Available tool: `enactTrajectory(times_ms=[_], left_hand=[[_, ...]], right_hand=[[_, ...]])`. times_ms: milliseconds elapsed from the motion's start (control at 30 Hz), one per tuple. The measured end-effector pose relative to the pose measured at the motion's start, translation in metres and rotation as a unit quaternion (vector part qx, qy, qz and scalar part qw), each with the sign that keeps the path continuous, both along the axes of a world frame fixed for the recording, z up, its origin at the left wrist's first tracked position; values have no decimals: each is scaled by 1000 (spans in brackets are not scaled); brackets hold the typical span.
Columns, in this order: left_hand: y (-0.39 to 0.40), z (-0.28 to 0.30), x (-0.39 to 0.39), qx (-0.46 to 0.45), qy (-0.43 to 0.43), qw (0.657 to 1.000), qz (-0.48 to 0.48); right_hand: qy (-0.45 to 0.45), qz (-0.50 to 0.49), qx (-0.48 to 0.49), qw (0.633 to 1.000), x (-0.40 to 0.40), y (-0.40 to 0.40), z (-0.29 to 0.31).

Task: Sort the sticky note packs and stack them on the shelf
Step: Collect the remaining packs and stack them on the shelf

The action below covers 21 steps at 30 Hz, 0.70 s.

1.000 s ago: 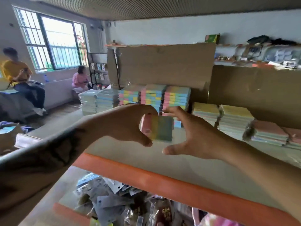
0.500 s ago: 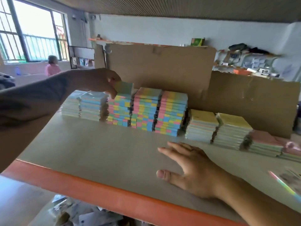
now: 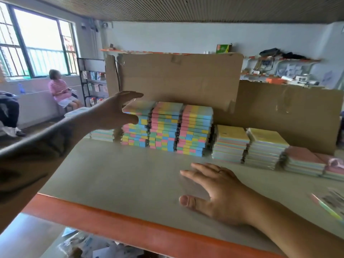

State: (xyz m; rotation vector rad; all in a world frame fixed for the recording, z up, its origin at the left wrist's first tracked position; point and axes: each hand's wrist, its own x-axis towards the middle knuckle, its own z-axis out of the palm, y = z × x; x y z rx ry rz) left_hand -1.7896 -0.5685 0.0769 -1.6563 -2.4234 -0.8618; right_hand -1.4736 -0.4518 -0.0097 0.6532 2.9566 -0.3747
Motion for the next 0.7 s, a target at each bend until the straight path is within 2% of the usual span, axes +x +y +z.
enactTrajectory(times_ms=[100,167,467,600,700], left_hand=[[-8,-20,14,-23,129,991,28],[-8,-29,17,-35,167,985,29],[-6,-28,21,-41,191,980,29],[-9,-35,61,-3,200,980,8],[-11,-47,106,-4,160,987,-14]], right_hand=[[1,2,4,1000,-1,1,-1],[1,1,7,1000,0,1,-1],[10,-2,7,1000,0,0,-2],[18,0,2,1000,6,3,0],[21,-5,12,1000,24,11,6]])
